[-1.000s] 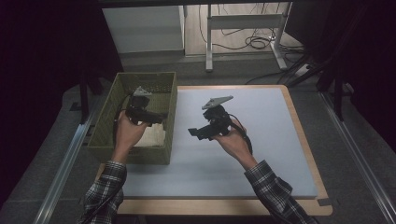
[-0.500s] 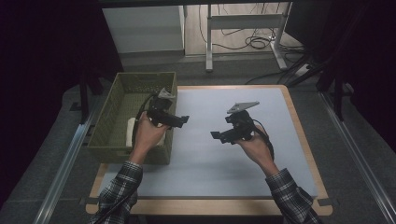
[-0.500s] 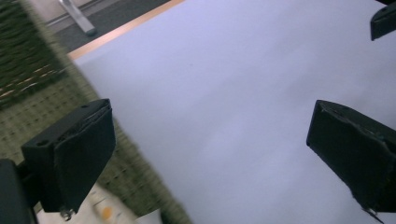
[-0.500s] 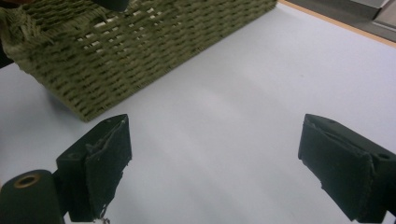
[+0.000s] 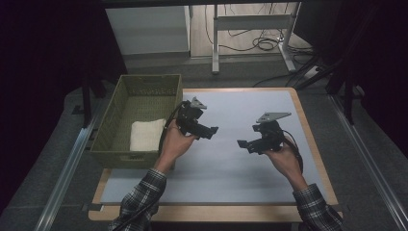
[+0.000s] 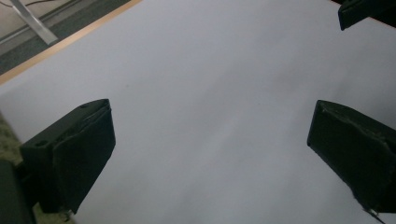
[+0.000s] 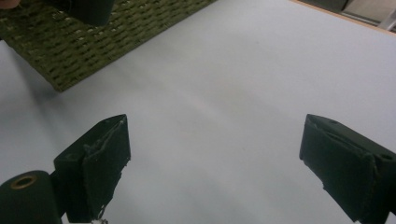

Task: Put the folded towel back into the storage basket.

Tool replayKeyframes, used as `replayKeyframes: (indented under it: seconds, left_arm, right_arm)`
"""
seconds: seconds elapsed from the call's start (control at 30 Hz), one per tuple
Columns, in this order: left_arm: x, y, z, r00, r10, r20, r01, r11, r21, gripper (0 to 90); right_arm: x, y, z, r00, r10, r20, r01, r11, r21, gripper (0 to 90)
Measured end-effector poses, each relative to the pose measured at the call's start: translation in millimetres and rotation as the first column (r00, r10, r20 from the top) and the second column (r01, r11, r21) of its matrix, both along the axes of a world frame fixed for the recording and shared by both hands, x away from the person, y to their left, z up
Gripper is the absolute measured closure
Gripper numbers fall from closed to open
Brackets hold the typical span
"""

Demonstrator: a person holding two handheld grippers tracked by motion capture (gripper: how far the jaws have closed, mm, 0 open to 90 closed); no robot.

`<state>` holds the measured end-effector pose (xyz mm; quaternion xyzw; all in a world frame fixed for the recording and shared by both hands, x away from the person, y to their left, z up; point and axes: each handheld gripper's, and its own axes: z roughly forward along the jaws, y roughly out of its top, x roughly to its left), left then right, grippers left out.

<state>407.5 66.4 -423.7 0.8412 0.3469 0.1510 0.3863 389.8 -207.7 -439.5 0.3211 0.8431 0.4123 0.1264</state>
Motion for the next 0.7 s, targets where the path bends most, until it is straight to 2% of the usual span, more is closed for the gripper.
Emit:
replayKeyframes:
  seconds: [0.2, 0.33, 0.5, 0.7]
  left_arm:
    - [-7.0, -23.7, -10.3, 0.9992, -0.041, 0.003, 0.041, 0.9991, -0.006, 0.7]
    - [-13.7, -34.6, -20.2, 0.9984, -0.057, -0.006, 0.057, 0.998, -0.027, 0.7]
    - [-23.7, -41.5, -36.2, 0.9974, -0.071, -0.015, 0.071, 0.9971, -0.028, 0.7]
    - [-38.1, -40.9, -53.1, 0.9972, -0.073, -0.016, 0.072, 0.9971, -0.025, 0.6]
  right_arm:
    - [-5.7, -21.5, -6.7, 0.9995, -0.03, -0.004, 0.03, 0.9995, 0.002, 8.8]
    - [-10.9, -33.4, -12.4, 0.999, -0.043, -0.006, 0.043, 0.9991, -0.002, 8.5]
    - [-17.3, -45.4, -21.1, 0.998, -0.063, -0.003, 0.063, 0.998, -0.008, 6.2]
    - [-24.7, -53.9, -36.6, 0.9972, -0.074, -0.012, 0.074, 0.9968, -0.031, 3.9]
